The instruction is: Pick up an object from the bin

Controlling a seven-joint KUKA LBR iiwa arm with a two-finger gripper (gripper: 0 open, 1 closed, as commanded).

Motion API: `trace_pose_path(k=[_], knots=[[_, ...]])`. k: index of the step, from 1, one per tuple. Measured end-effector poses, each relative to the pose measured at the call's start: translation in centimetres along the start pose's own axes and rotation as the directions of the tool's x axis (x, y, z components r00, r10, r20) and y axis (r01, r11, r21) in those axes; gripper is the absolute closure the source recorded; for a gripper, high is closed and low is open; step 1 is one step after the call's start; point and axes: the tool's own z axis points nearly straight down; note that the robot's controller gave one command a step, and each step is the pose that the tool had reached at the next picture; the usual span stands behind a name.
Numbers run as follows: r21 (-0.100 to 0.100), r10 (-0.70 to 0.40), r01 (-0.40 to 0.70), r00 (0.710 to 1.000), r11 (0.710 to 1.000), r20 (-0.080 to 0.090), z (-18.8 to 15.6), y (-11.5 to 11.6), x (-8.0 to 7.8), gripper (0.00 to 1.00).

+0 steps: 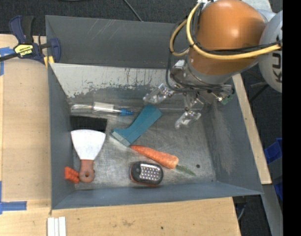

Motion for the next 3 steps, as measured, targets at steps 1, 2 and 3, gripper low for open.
trace_pose_path(k=[1,2,3], knots=[[-0.009,0.042,-0.042,0.999,0.999,-0.011,7.4,3.1,-1.2,0.00],[-0.010,0.051,-0.051,0.999,0.999,-0.009,13.3,0.8,-2.1,0.00],[0.005,-0.079,0.079,0.997,0.997,0.000,18.7,0.7,-3.7,1.00]])
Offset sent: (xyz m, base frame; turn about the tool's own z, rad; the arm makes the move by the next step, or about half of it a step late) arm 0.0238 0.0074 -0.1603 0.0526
